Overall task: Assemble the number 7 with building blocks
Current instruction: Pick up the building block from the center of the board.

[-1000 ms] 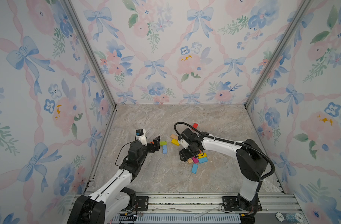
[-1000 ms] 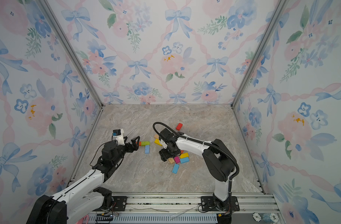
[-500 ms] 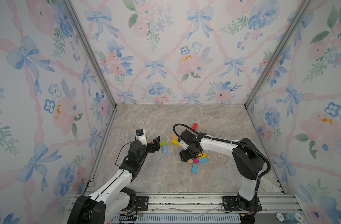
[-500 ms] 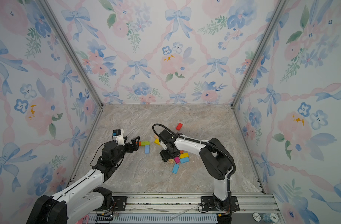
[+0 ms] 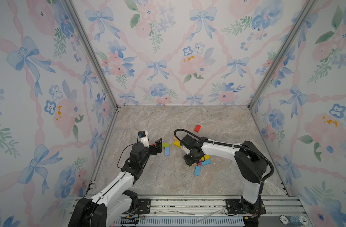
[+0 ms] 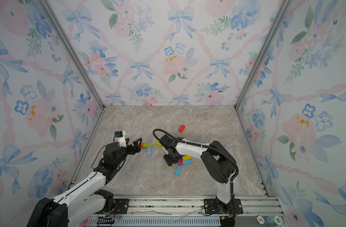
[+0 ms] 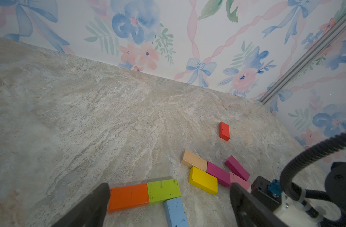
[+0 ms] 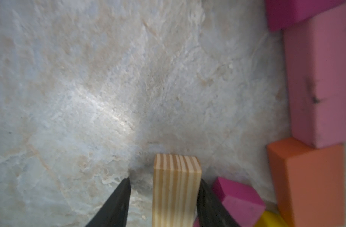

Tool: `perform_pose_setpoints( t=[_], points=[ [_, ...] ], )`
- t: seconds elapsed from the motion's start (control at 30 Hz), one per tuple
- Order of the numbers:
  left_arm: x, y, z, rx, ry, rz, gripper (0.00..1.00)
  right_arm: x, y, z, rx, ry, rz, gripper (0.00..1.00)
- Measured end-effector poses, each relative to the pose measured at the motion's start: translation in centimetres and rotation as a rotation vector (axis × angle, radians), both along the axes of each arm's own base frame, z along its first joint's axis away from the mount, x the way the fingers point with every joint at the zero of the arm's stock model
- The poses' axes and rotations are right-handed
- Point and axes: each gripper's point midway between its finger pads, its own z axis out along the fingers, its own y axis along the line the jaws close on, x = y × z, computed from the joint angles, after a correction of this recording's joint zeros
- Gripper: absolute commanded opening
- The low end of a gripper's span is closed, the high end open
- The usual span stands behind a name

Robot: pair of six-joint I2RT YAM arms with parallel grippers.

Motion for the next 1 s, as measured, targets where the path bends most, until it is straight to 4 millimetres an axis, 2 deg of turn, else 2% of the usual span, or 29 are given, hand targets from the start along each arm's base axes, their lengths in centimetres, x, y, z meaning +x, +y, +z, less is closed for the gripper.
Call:
perform_pose_setpoints(
  t=[0.27,0.5,0.67,0.87,1.0],
  points=[
    [0.0,0.0,0.0,0.001,0.0,0.003,0.97,0.3,-0.1,0.0,0.009,-0.008,-0.033,0.37],
    [0.0,0.0,0.0,0.001,0.0,0.003,0.97,0.9,-0.4,0.5,0.067,-0.006,-0.093,0.36],
    [0.0,0.1,0.0,0.002,0.0,0.008,0.97,1.5,-0.5,2.2,0.135,-0.017,-0.148,0.36],
    [-0.3,1.5,0.4,-0.006,0.045,0.083,0.98,1.5,1.4,5.3,0.282,-0.016,-0.213,0.36],
    [-0.8,2.8,2.3,-0.058,0.071,0.144,0.98,0.8,3.8,6.5,0.394,0.02,-0.254,0.36]
  ],
)
